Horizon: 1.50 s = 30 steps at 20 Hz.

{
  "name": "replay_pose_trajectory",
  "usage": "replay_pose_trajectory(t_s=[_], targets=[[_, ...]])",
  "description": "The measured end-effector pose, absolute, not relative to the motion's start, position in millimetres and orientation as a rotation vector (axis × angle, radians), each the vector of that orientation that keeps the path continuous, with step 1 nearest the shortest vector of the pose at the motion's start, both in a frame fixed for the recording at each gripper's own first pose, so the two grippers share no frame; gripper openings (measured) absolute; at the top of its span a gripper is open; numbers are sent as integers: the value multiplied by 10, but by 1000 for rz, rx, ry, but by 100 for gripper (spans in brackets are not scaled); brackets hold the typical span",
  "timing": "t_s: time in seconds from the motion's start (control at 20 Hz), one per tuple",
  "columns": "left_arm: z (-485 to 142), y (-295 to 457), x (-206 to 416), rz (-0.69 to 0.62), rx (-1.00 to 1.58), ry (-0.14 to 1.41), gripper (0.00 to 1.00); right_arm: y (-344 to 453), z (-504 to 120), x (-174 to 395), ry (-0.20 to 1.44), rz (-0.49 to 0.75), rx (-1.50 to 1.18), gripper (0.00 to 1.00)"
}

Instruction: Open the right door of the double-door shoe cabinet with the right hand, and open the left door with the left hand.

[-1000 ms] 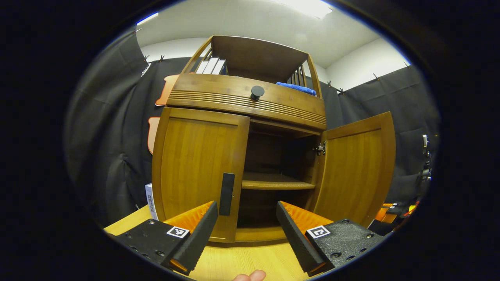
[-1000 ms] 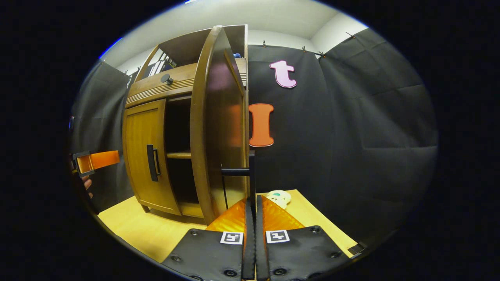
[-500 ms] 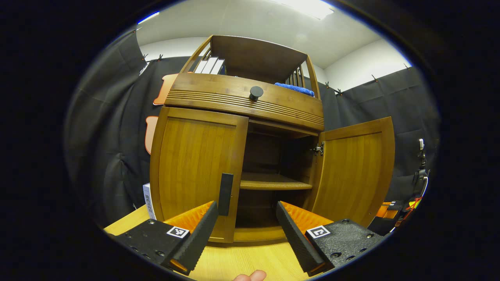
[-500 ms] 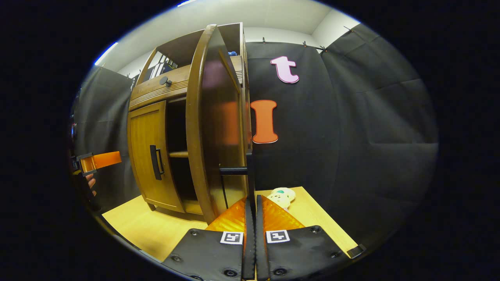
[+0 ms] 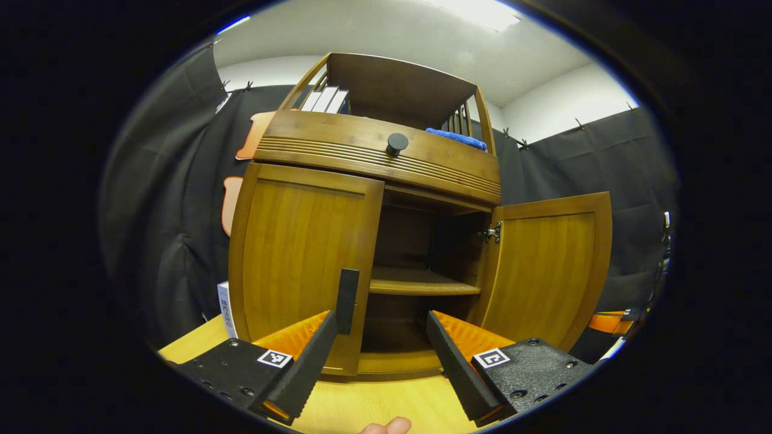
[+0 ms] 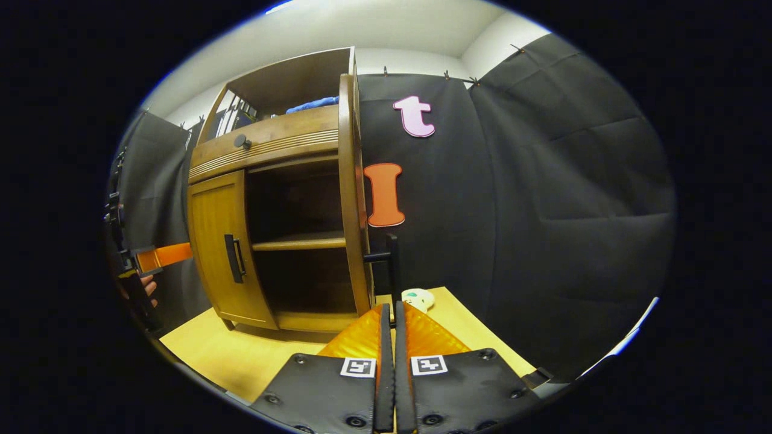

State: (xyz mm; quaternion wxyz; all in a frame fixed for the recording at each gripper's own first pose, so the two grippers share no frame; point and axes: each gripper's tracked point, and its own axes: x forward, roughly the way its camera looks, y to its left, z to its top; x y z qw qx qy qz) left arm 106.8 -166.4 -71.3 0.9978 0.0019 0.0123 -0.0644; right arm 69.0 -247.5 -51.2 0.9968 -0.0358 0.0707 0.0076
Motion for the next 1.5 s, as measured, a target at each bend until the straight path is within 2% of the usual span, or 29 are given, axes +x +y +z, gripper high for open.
replay_pose_trajectory(t_s=[0.25,0.3,0.4,0.45,0.5,0.7,0.8,0.9,1.1,1.15,1.25,1.45,1.5], targets=[[-665,-1648,1075,-120,-6,19,98,-2043,-184,457,100,57,-150,8],[-665,-1619,1087,-112,-8,18,94,-1915,-157,437,94,77,-152,8],[-656,-1533,1095,-88,-10,16,94,-1644,-160,422,92,125,-152,8],[-655,-1485,1092,-75,-11,15,91,-1524,-163,431,93,142,-150,8],[-649,-1446,1101,-63,-12,14,94,-1407,-177,458,96,162,-140,9],[-588,-1255,1090,-14,-5,0,92,-995,-308,578,110,217,-91,9],[-548,-1157,1078,9,9,-8,90,-908,-355,634,111,222,-74,5],[-534,-1075,1080,27,25,-10,94,-853,-391,696,117,215,-66,9],[-558,-951,1108,59,33,-3,94,-886,-487,747,130,196,-78,12],[-561,-946,1122,59,31,-1,90,-889,-506,748,137,196,-72,24],[-569,-942,1171,59,37,0,94,-909,-515,754,146,191,-55,43],[-555,-924,1280,56,48,-8,94,-975,-533,772,147,169,-36,82],[-557,-930,1313,52,49,-10,98,-988,-525,786,140,164,-36,86]])
